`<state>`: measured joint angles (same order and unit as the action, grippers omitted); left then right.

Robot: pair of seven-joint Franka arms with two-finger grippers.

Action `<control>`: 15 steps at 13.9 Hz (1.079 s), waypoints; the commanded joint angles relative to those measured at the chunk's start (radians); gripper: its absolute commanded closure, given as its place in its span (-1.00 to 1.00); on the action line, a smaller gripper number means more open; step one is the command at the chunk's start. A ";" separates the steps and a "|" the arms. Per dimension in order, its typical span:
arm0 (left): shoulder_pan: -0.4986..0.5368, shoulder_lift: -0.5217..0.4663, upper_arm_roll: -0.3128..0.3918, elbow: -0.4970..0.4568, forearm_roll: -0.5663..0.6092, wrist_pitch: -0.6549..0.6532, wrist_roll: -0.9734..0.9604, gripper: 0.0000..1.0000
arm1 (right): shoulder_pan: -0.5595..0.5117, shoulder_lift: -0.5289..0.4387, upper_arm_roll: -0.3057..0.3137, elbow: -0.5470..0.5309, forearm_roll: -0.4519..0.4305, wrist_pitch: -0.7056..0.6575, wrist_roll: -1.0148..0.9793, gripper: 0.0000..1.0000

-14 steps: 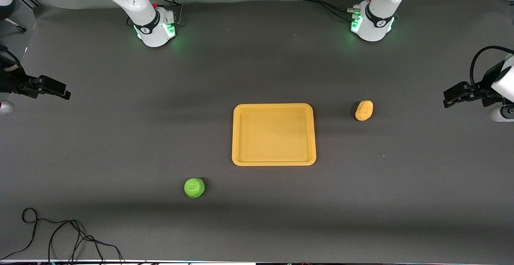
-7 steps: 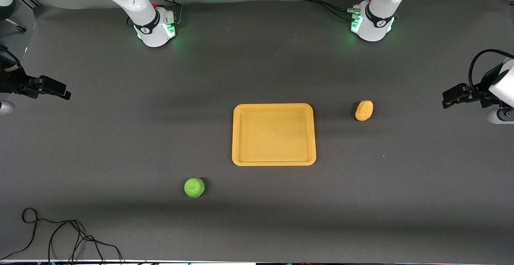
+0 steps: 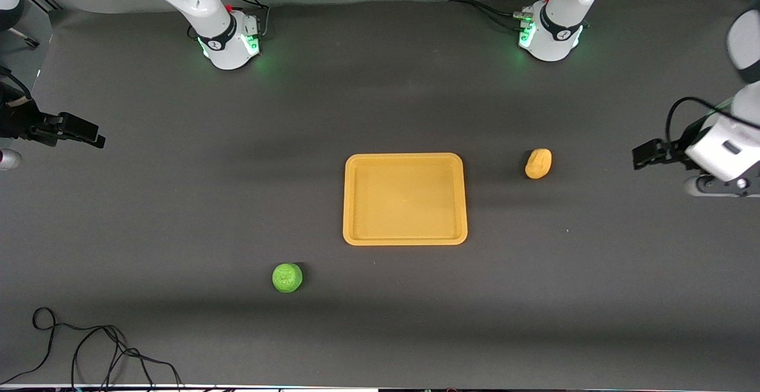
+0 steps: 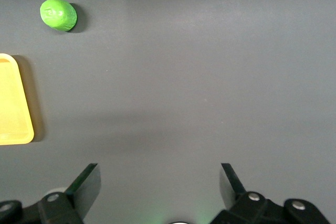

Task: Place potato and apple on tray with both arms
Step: 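Move the left gripper toward the potato while the right gripper reaches the apple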

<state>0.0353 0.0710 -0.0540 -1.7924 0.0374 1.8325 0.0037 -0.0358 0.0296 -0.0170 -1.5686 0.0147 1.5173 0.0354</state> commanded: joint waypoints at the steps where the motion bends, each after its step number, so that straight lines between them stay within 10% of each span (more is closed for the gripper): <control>1: 0.002 -0.073 0.003 -0.229 -0.013 0.163 0.016 -0.99 | 0.020 0.001 0.006 0.001 0.025 0.000 0.004 -1.00; 7: -0.046 -0.001 0.002 -0.407 -0.010 0.404 0.044 -0.99 | 0.164 0.053 0.006 -0.001 0.067 0.139 0.091 -1.00; 15: -0.118 0.164 -0.003 -0.534 -0.010 0.547 0.051 -0.99 | 0.347 0.478 0.005 0.473 0.053 0.147 0.245 -1.00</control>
<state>-0.0520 0.2299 -0.0630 -2.2924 0.0373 2.3659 0.0348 0.3077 0.3810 -0.0024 -1.2648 0.0647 1.6901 0.2686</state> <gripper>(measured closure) 0.000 0.000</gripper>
